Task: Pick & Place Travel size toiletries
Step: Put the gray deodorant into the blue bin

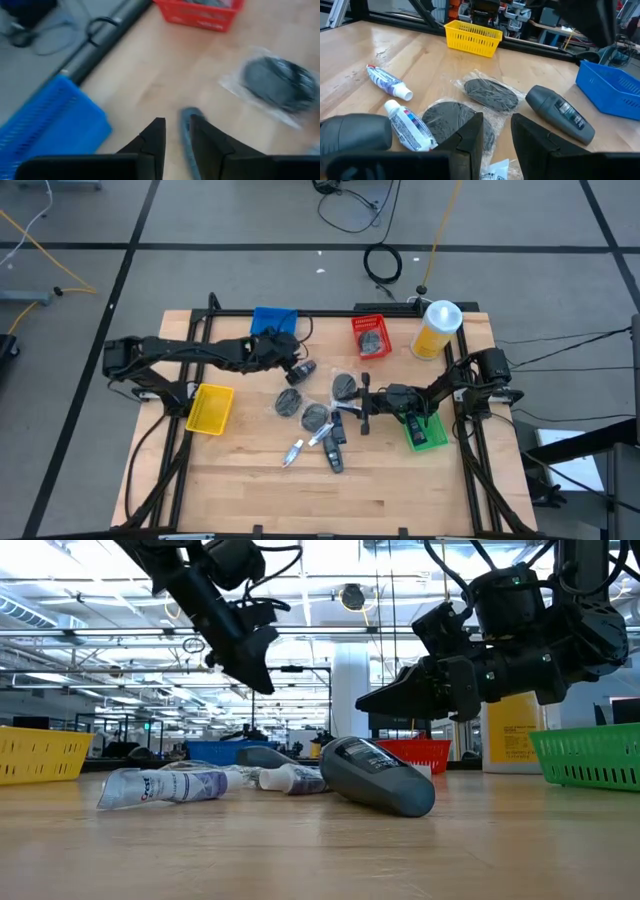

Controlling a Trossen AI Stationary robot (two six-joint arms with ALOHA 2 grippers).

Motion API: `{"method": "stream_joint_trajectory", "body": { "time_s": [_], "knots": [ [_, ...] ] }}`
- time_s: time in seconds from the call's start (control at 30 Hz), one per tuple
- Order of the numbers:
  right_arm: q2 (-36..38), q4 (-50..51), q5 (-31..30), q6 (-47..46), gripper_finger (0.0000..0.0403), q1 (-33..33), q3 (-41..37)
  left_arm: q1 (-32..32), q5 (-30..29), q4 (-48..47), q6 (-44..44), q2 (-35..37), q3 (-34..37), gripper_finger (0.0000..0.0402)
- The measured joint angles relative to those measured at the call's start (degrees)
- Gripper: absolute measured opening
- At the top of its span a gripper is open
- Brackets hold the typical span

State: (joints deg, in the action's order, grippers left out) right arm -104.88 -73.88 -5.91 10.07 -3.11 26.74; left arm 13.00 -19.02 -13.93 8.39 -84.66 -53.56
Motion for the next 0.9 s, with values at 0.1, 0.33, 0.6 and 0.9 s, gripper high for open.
{"method": "stream_joint_trajectory", "body": {
  "time_s": [0.1, 0.33, 0.6, 0.9],
  "knots": [
    [0.0, 0.0, 0.0, 0.0, 0.0091, 0.0, 0.0, 0.0, 4.1, 0.3, 0.9, -2.3, 0.0, 0.0117],
    [0.0, 0.0, 0.0, -0.4, 0.0091, 0.0, 0.0, 0.3, 2.8, 0.6, 7.3, -10.5, 0.0, 0.0255],
    [0.0, 0.0, 0.0, -1.8, 0.0091, 0.0, 0.0, 0.3, 4.7, 2.2, 10.4, -17.1, 0.0, 0.0318],
    [0.0, 0.1, 0.0, -3.1, 0.0091, 0.0, 0.0, 0.4, 4.6, 2.1, 8.8, -17.7, 0.0, 0.0202]
  ]
}}
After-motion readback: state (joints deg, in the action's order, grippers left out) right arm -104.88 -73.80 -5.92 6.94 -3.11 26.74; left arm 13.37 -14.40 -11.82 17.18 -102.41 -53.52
